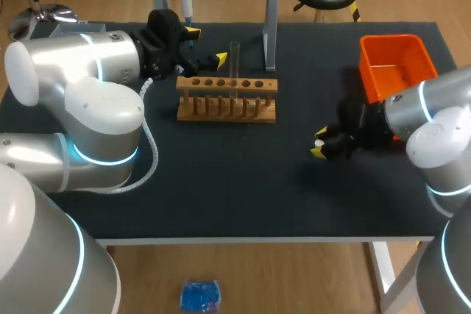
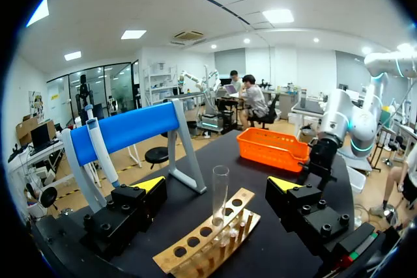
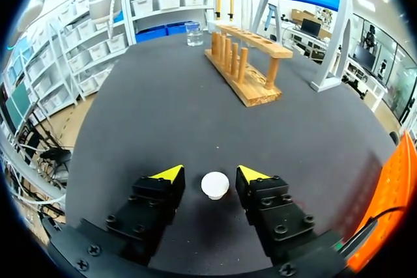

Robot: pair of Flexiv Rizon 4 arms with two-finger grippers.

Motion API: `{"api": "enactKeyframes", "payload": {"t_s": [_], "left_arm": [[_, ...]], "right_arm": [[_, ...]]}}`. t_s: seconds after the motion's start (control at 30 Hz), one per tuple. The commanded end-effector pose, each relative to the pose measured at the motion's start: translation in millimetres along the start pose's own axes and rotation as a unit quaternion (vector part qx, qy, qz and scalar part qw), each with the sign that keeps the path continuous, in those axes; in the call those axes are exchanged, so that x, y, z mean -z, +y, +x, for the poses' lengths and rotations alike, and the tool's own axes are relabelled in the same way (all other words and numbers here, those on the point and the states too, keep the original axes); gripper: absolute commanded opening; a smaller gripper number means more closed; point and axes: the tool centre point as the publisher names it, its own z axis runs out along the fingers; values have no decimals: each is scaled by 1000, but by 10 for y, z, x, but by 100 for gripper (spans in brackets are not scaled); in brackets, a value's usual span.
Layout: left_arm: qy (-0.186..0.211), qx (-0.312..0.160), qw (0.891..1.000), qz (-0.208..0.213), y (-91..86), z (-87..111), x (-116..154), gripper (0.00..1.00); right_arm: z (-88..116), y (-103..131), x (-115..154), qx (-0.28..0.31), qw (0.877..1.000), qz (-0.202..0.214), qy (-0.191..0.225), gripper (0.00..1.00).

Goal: Invert the test tube, pick up the pipette, mount the tip to pipette, aspirate from beaker and dispense into the tube, eject the tip, return the pipette, and cap with the stopper.

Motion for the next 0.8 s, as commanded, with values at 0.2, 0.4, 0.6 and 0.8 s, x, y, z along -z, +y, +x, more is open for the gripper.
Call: {"api": "enactKeyframes", "payload": {"t_s": [0.2,0.4,0.6,0.8], "left_arm": [[0,0,1000,-1,-2,-3,3,100],[0,0,1000,-1,-2,-3,3,100],[0,0,1000,-1,-2,-3,3,100],[0,0,1000,-1,-2,-3,3,100]], "right_arm": [[-2,-18,-7,-1,1000,3,-7,48],[-10,-30,-12,-1,1000,5,-10,42],[-19,-30,-14,0,1000,6,-16,0],[-33,-31,-5,-2,1000,5,-18,0]]}}
